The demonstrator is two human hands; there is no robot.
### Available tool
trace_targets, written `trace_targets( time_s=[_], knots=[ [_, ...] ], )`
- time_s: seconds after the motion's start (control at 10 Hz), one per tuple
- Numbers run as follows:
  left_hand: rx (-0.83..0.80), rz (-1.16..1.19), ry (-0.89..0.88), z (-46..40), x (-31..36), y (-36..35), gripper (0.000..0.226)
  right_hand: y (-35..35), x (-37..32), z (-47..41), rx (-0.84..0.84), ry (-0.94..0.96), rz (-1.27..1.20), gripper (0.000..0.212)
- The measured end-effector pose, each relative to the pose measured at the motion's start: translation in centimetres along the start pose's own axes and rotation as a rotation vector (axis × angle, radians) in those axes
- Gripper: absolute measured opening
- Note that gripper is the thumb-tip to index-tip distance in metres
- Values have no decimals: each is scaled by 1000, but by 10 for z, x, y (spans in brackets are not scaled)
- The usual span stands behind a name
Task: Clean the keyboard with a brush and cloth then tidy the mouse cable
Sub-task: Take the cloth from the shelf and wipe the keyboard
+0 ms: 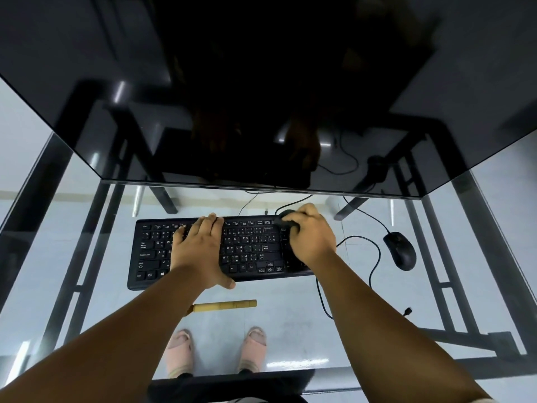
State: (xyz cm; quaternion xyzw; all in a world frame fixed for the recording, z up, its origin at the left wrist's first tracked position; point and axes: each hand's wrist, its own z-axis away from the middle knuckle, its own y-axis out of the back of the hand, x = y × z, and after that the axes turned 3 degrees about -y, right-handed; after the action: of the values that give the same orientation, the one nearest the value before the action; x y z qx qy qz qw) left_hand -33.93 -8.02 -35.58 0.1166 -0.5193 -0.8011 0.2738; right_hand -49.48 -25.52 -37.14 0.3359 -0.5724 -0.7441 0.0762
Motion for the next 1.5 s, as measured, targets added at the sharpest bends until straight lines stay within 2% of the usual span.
trace_targets(
  time_s=[0.1, 0.2, 0.4, 0.5, 0.7, 0.8, 0.9, 1.0, 1.1, 1.2, 1.3, 1.4, 1.5],
  knots=[
    [1, 5, -1, 0, 0, -1, 140, 6, 3, -2, -8, -28, 61, 33],
    [1, 15, 1, 1, 0, -2, 140, 6, 5, -4, 45, -149, 54, 34],
    [16, 19, -5, -1, -1, -3, 141, -1, 0, 4, 13, -30, 67, 36],
    [18, 18, -8, 0, -1, -4, 141, 1, 1, 0, 67, -153, 40, 36],
    [23, 30, -9, 0, -3, -4, 140, 5, 1, 1, -13, 25, 108, 35],
    [22, 35, -12, 1, -3, -6, 140, 16, 13, -7, 13, -127, 138, 36],
    [24, 40, -12, 1, -4, -7, 140, 14, 11, -6, 54, -220, 57, 37],
    [24, 42, -9, 0, -5, -6, 140, 4, -2, -2, 29, -163, -2, 36],
    [21, 37, -8, 0, -5, -6, 140, 0, -8, 1, -25, -64, 49, 35],
    [24, 34, -11, 0, -4, -8, 140, 8, 3, -6, -7, -140, 73, 35],
    [35, 43, -18, 0, -6, -8, 139, 5, 8, -8, 63, -226, -10, 36],
    [53, 48, -29, -1, -7, -10, 139, -12, 4, 3, 126, -150, -120, 36],
    [104, 87, -40, 3, -10, -16, 139, -18, 10, 18, 41, 106, -123, 38]
  ],
)
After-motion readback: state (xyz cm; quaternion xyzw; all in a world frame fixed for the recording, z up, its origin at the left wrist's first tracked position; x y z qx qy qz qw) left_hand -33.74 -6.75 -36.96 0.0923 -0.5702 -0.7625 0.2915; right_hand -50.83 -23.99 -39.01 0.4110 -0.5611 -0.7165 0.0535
